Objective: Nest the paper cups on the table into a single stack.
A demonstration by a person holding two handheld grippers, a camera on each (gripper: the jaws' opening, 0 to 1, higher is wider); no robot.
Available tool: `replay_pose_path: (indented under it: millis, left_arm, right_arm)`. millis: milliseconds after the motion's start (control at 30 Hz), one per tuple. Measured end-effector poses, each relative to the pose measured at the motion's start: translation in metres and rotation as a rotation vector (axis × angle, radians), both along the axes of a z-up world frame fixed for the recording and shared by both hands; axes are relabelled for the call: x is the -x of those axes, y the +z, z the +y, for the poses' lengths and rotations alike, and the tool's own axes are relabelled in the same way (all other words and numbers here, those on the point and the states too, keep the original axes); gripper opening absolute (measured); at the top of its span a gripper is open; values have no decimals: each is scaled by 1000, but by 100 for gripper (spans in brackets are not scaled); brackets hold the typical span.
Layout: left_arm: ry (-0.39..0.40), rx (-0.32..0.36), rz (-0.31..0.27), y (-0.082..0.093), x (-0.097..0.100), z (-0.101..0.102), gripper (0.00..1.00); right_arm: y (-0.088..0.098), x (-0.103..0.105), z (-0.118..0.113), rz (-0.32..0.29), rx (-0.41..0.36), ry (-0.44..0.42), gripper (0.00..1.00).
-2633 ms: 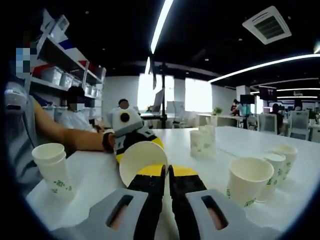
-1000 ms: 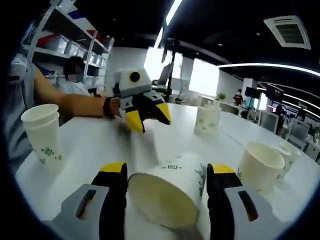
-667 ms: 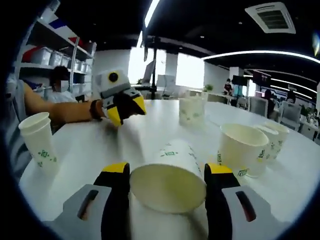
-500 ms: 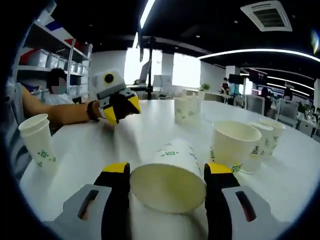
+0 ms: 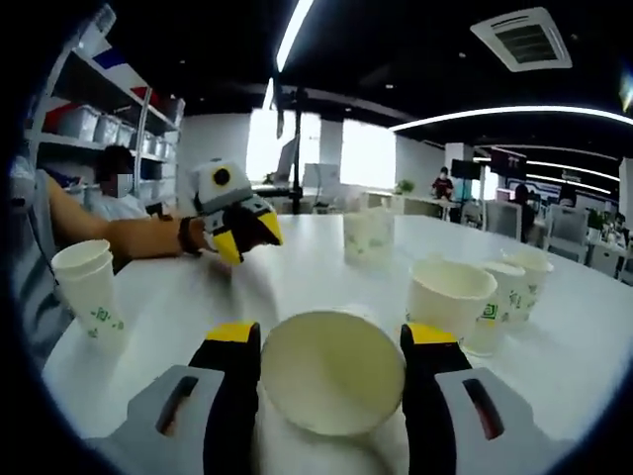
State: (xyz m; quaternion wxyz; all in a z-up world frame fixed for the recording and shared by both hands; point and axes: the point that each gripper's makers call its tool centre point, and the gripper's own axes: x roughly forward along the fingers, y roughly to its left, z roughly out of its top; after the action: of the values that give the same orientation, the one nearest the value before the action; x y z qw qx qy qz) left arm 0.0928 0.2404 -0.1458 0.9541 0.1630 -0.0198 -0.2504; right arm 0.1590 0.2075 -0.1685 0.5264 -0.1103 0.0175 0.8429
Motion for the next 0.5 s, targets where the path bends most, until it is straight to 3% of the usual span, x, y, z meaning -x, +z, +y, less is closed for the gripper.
replay_pose_path:
  millis: [300,500]
  left_arm:
    - [0,1,5,-2,-2,2,23]
    - [-6,0,7,-3,-1,0,23]
  right_arm:
    - [27,40,-6,-23,-118,120,59]
    - [37,46,-10,18,-154,154,57]
